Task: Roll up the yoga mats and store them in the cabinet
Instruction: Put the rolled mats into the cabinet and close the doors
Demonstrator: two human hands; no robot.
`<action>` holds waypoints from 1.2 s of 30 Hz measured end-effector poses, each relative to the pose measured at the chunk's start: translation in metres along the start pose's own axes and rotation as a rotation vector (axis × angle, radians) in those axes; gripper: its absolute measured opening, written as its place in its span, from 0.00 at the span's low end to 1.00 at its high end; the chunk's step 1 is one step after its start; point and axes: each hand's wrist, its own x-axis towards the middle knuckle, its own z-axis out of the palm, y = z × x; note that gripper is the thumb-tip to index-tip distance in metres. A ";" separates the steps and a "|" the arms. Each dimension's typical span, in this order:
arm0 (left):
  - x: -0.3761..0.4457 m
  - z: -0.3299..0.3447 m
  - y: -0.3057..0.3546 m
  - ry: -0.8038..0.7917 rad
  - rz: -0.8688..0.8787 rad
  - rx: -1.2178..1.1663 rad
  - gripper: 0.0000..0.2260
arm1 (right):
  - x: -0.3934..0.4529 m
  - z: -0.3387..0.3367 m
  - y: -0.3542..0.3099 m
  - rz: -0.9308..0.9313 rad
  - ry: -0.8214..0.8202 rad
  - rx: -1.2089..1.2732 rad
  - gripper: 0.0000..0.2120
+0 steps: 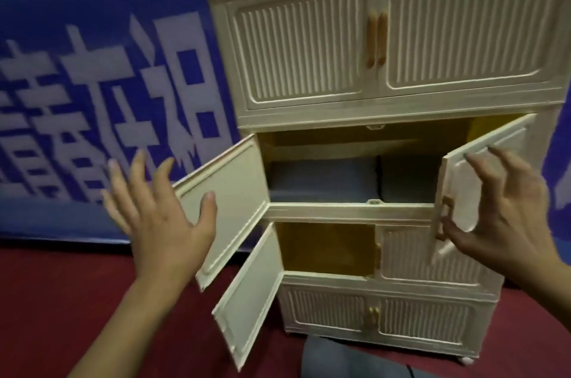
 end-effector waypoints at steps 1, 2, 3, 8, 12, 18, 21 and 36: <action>0.002 0.003 -0.013 -0.083 -0.097 0.023 0.34 | 0.002 0.008 -0.004 -0.001 -0.001 0.000 0.45; 0.004 0.007 -0.022 -0.156 -0.169 -0.012 0.36 | 0.003 0.017 -0.005 0.006 -0.010 0.004 0.45; 0.003 0.011 -0.026 -0.206 -0.221 -0.084 0.37 | 0.004 0.025 -0.005 0.022 -0.025 0.017 0.47; -0.015 0.021 -0.015 -0.151 -0.049 -0.315 0.31 | 0.009 0.035 -0.009 0.061 -0.014 0.079 0.46; -0.029 0.043 0.004 -0.251 0.156 -0.618 0.31 | 0.005 0.028 -0.015 0.000 0.016 0.067 0.42; -0.018 0.129 0.018 -0.311 0.582 -0.527 0.26 | 0.004 0.033 0.016 -0.136 -0.147 0.021 0.46; 0.007 0.174 0.031 -0.274 0.766 -0.398 0.30 | 0.017 0.040 0.024 -0.183 -0.208 0.056 0.44; 0.039 0.322 0.074 -0.137 0.728 -0.064 0.36 | 0.091 0.152 0.054 -0.189 -0.249 -0.426 0.47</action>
